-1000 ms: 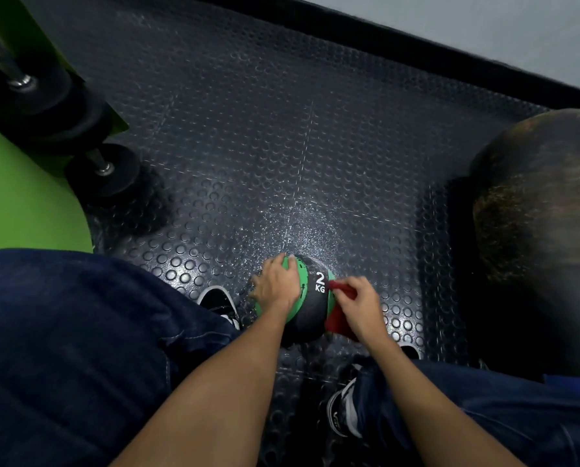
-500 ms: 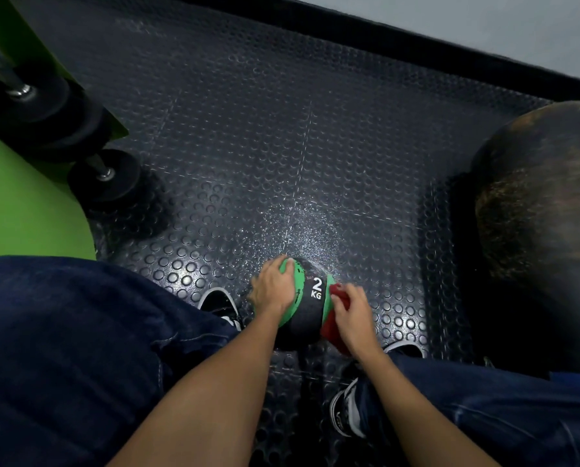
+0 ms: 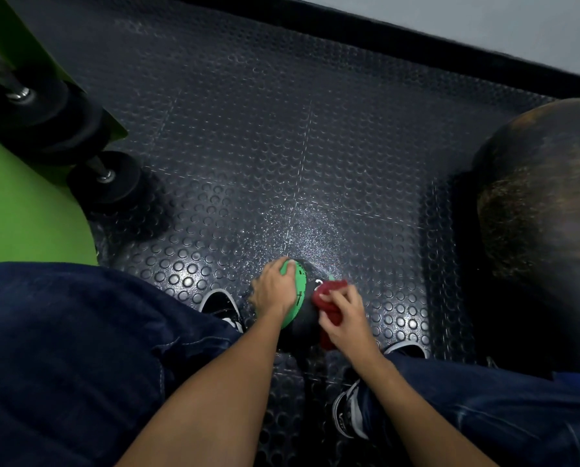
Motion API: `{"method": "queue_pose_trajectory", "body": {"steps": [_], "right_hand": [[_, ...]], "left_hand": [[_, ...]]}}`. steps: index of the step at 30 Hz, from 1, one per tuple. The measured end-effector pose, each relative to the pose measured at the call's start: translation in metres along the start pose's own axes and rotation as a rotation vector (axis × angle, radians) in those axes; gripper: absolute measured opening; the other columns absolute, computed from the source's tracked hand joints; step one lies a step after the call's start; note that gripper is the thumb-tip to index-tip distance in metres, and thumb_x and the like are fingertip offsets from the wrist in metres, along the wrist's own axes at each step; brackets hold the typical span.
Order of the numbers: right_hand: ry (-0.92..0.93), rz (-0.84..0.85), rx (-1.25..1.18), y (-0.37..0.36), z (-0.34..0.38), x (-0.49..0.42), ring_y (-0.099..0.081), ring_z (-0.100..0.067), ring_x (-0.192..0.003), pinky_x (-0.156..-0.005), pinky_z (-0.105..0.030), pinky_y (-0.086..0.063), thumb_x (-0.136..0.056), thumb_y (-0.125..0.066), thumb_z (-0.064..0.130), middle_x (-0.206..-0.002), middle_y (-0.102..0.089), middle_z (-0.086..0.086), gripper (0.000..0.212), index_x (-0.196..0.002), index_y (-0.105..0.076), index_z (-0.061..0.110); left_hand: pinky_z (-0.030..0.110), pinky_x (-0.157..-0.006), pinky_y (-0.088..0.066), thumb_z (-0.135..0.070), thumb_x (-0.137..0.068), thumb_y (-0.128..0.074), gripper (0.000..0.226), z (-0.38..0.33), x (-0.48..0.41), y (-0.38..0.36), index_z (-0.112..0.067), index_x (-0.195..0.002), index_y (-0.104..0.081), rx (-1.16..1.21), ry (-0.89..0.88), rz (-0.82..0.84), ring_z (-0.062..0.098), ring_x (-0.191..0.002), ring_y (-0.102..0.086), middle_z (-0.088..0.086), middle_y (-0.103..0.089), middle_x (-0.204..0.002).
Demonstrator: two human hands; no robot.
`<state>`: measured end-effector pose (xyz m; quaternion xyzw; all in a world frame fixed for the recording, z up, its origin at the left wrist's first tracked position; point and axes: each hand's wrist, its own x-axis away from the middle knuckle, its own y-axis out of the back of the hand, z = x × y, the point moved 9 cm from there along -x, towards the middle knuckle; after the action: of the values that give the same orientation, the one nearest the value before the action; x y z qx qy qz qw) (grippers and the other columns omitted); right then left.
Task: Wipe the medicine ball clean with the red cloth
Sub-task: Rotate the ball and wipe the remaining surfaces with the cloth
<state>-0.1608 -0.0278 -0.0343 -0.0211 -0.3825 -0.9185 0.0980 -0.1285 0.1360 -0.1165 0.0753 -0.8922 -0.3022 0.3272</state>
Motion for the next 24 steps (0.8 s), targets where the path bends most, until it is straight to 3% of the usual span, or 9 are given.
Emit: {"method": "queue_pose_trajectory", "body": {"steps": [2, 5, 7, 11, 15, 18, 21, 24], "right_hand": [[-0.116, 0.024, -0.069, 0.011, -0.015, 0.008, -0.052, -0.001, -0.088, -0.081, -0.017, -0.04, -0.078, -0.067, 0.005, -0.092, -0.047, 0.009, 0.021, -0.088, -0.061, 0.023], [-0.071, -0.052, -0.027, 0.027, 0.004, -0.013, -0.055, -0.001, -0.083, -0.076, -0.024, -0.044, -0.078, -0.065, 0.01, -0.088, -0.055, 0.008, 0.016, -0.089, -0.065, 0.022], [-0.016, -0.062, 0.066, 0.025, 0.034, -0.041, -0.056, -0.009, -0.088, -0.077, -0.027, -0.047, -0.082, -0.062, 0.021, -0.092, -0.056, 0.009, 0.017, -0.099, -0.065, 0.024], [-0.073, 0.124, 0.322, -0.017, 0.048, -0.067, -0.04, -0.017, -0.106, -0.089, -0.035, -0.046, -0.093, -0.052, 0.037, -0.115, -0.049, 0.003, 0.032, -0.12, -0.058, 0.022], [-0.011, 0.081, 0.392, -0.019, 0.036, -0.041, -0.033, -0.016, -0.102, -0.086, -0.04, -0.043, -0.091, -0.05, 0.041, -0.116, -0.044, 0.006, 0.028, -0.115, -0.056, 0.027], [0.014, 0.02, 0.264, -0.008, 0.022, -0.016, -0.037, -0.018, -0.095, -0.083, -0.036, -0.044, -0.082, -0.065, 0.025, -0.104, -0.044, -0.002, 0.024, -0.105, -0.06, 0.019], [-0.193, -0.01, 0.039, 0.01, 0.0, -0.012, -0.052, -0.021, -0.085, -0.078, -0.023, -0.042, -0.075, -0.067, 0.012, -0.09, -0.046, -0.001, 0.016, -0.091, -0.062, 0.014], [-0.34, -0.089, -0.07, 0.035, -0.001, -0.023, -0.062, -0.016, -0.077, -0.073, -0.035, -0.054, -0.08, -0.064, 0.021, -0.085, -0.065, 0.003, 0.009, -0.089, -0.063, 0.02]], "left_hand": [[0.054, -0.117, -0.022, -0.057, -0.102, -0.033, 0.05, -0.003, 0.001, 0.004, -0.038, -0.147, -0.043, -0.012, 0.0, -0.001, 0.031, -0.143, -0.035, -0.005, -0.038, -0.158], [0.058, -0.116, -0.023, -0.058, -0.102, -0.031, 0.051, -0.006, 0.007, 0.003, -0.039, -0.148, -0.041, -0.058, -0.017, 0.006, 0.033, -0.144, -0.033, -0.007, -0.035, -0.159], [0.059, -0.115, -0.025, -0.058, -0.102, -0.03, 0.051, -0.007, 0.01, 0.001, -0.038, -0.148, -0.042, -0.077, -0.035, 0.006, 0.033, -0.143, -0.033, -0.007, -0.036, -0.158], [0.052, -0.112, -0.031, -0.052, -0.104, -0.033, 0.047, -0.002, 0.008, 0.003, -0.036, -0.146, -0.045, -0.023, -0.04, -0.001, 0.029, -0.138, -0.038, -0.008, -0.042, -0.154], [0.05, -0.111, -0.029, -0.053, -0.103, -0.034, 0.045, 0.002, 0.005, 0.003, -0.04, -0.145, -0.047, 0.006, -0.014, -0.01, 0.026, -0.138, -0.038, -0.011, -0.042, -0.154], [0.053, -0.114, -0.027, -0.056, -0.102, -0.033, 0.047, -0.001, 0.005, 0.001, -0.041, -0.145, -0.046, 0.002, -0.012, 0.005, 0.028, -0.14, -0.036, -0.011, -0.041, -0.155], [0.054, -0.115, -0.027, -0.057, -0.102, -0.033, 0.048, -0.002, 0.007, 0.002, -0.041, -0.146, -0.044, -0.02, -0.005, 0.005, 0.029, -0.141, -0.036, -0.012, -0.039, -0.157], [0.051, -0.115, -0.027, -0.056, -0.103, -0.032, 0.049, -0.004, 0.008, 0.002, -0.039, -0.147, -0.043, -0.046, -0.03, -0.006, 0.029, -0.141, -0.036, -0.009, -0.038, -0.157]]}}
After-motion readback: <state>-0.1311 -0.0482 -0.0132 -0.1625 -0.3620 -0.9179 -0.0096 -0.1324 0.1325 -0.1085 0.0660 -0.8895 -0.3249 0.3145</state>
